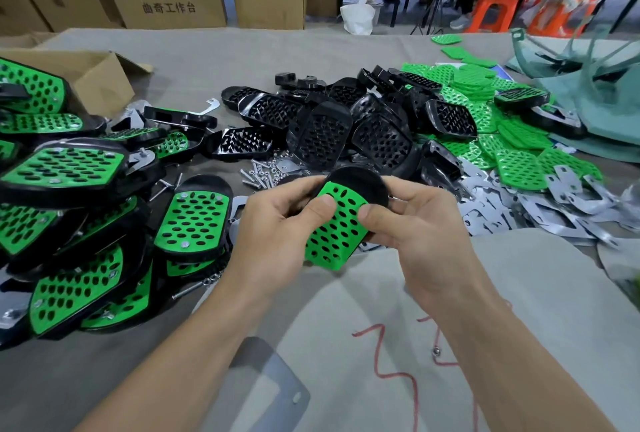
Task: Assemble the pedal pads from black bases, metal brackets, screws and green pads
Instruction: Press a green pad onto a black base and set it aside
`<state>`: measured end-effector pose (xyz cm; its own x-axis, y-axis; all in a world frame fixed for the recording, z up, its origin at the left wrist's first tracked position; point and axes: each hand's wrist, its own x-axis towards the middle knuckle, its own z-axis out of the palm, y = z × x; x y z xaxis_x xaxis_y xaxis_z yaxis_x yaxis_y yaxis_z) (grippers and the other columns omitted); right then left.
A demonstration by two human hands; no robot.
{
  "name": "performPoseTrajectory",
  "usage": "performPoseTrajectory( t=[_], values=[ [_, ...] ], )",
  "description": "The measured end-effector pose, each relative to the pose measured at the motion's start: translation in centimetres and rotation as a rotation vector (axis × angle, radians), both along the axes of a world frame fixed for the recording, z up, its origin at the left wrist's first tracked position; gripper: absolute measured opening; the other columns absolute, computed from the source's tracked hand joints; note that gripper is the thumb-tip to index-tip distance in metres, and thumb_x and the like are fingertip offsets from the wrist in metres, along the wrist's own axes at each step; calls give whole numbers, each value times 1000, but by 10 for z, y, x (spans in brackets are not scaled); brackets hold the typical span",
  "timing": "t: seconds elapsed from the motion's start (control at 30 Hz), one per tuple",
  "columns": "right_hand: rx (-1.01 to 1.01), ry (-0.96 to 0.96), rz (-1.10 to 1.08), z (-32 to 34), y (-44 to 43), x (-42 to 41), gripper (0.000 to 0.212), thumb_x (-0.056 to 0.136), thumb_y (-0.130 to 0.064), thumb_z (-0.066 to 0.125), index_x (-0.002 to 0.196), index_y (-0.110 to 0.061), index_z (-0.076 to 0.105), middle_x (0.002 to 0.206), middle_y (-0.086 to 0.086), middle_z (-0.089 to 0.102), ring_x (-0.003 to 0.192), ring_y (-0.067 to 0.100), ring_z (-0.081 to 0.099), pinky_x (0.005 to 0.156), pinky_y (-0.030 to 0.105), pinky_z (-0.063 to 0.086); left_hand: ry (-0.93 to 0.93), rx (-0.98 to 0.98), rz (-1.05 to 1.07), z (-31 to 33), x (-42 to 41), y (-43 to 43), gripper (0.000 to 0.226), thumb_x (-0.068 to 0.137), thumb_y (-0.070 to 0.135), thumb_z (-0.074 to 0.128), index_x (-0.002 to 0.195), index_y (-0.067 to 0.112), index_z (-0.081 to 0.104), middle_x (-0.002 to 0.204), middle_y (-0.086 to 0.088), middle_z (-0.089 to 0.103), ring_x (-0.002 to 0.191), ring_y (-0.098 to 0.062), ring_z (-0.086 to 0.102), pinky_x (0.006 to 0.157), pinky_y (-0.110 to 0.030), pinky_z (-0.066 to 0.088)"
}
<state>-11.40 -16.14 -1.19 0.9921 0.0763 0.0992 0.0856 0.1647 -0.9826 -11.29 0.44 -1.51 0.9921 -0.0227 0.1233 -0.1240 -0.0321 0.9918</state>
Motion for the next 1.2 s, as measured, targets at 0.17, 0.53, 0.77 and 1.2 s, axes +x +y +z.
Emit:
performPoseTrajectory(
  t=[0.17, 0.53, 0.77, 1.2],
  values=[
    [-8, -2, 15, -1, 2, -2, 31, 76, 0, 65, 102, -10, 79, 86, 18, 77, 73, 27, 72, 64, 44, 60, 17, -51, 19, -1, -3, 0, 24, 90, 12, 68, 95, 31, 82, 91, -7, 78, 75, -8, 66, 62, -19, 54],
    [-42, -22, 9, -6, 10, -3, 20, 78, -4, 72, 96, -10, 79, 87, 14, 76, 79, 22, 70, 73, 42, 60, -38, 151, 88, -4, -3, -2, 18, 79, 45, 68, 79, 28, 76, 73, -7, 71, 63, -7, 57, 59, -33, 49],
    [37, 110, 194, -4, 8, -3, 29, 84, 2, 71, 112, -7, 72, 94, 13, 74, 87, 24, 72, 72, 37, 59, 27, 56, 272, -7, 0, -9, 23, 80, 51, 68, 76, 32, 79, 67, 3, 75, 58, -8, 65, 57, -33, 55],
    [48, 112, 38, -6, -4, 3, 34, 82, 10, 66, 112, -7, 72, 94, 18, 77, 82, 32, 75, 67, 43, 62, 184, -210, -276, -8, 9, 10, 38, 89, -2, 65, 122, 17, 72, 111, -14, 76, 98, -29, 74, 72, -35, 60]
  ],
)
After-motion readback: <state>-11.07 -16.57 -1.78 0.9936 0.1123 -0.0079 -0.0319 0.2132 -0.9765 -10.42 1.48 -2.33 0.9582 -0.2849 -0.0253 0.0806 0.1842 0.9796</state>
